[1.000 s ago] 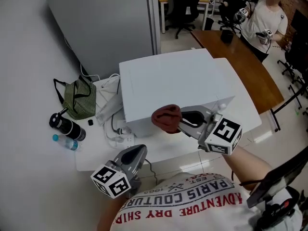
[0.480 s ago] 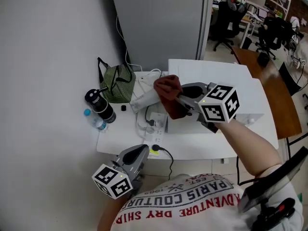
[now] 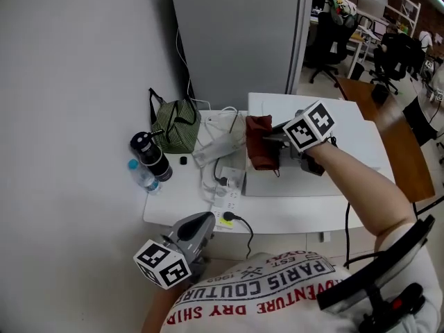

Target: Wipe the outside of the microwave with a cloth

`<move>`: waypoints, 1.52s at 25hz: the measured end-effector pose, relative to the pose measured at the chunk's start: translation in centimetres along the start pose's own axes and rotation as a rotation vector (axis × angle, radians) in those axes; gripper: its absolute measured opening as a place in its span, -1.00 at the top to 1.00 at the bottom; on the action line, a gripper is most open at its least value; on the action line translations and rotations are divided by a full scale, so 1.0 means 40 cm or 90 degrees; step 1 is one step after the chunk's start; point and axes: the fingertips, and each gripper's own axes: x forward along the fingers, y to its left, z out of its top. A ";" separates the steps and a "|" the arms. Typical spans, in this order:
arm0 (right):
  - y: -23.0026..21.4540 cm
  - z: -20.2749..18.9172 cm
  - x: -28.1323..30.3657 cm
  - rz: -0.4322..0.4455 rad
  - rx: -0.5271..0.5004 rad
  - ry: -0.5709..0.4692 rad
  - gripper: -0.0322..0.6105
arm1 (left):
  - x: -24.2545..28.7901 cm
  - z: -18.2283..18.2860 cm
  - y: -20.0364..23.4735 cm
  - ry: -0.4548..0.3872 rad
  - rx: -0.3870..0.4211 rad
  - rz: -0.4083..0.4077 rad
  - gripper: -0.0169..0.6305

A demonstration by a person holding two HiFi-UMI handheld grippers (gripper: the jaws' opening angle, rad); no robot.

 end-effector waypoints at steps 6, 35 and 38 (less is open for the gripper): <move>-0.091 -0.061 -0.069 -0.003 0.071 0.039 0.76 | 0.049 -0.010 -0.028 0.015 0.004 -0.030 0.93; -0.493 -0.521 -0.739 -0.208 0.390 -0.058 0.76 | 0.289 -0.135 -0.286 0.119 0.012 -0.192 0.93; -0.453 -0.423 -0.720 -0.174 0.352 -0.090 0.76 | 0.269 -0.136 -0.264 0.109 0.006 -0.167 0.93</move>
